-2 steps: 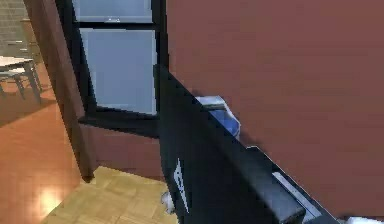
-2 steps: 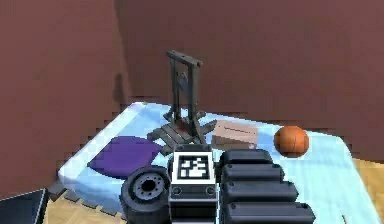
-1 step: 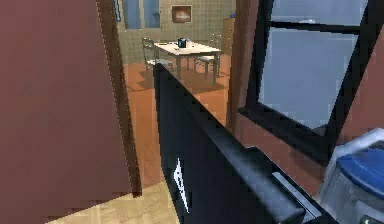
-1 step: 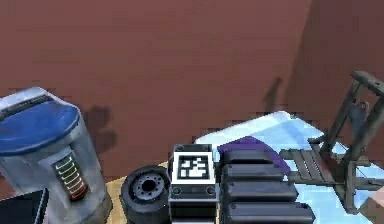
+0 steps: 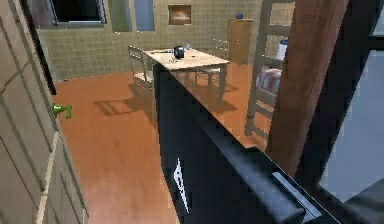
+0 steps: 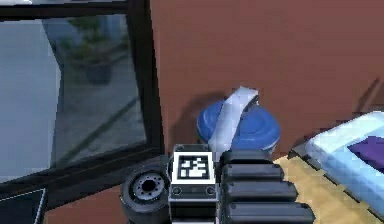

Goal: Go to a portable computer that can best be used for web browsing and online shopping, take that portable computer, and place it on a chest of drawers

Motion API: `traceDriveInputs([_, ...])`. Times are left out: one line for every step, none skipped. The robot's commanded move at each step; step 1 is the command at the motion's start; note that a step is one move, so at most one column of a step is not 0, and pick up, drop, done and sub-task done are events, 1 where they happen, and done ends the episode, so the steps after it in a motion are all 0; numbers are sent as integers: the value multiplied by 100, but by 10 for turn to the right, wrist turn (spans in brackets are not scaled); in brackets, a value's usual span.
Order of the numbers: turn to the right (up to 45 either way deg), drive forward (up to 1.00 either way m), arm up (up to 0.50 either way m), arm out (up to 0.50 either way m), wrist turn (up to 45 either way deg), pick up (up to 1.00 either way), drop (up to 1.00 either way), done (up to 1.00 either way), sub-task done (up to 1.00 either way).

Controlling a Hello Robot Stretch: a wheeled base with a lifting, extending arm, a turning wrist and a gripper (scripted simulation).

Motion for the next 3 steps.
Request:
traceDriveInputs([-120,0,0,0,0,0,0,0,0])
traceDriveInputs([0,25,0,0,0,0,0,0,0])
traceDriveInputs([0,90,0,0,0,0,0,0,0])
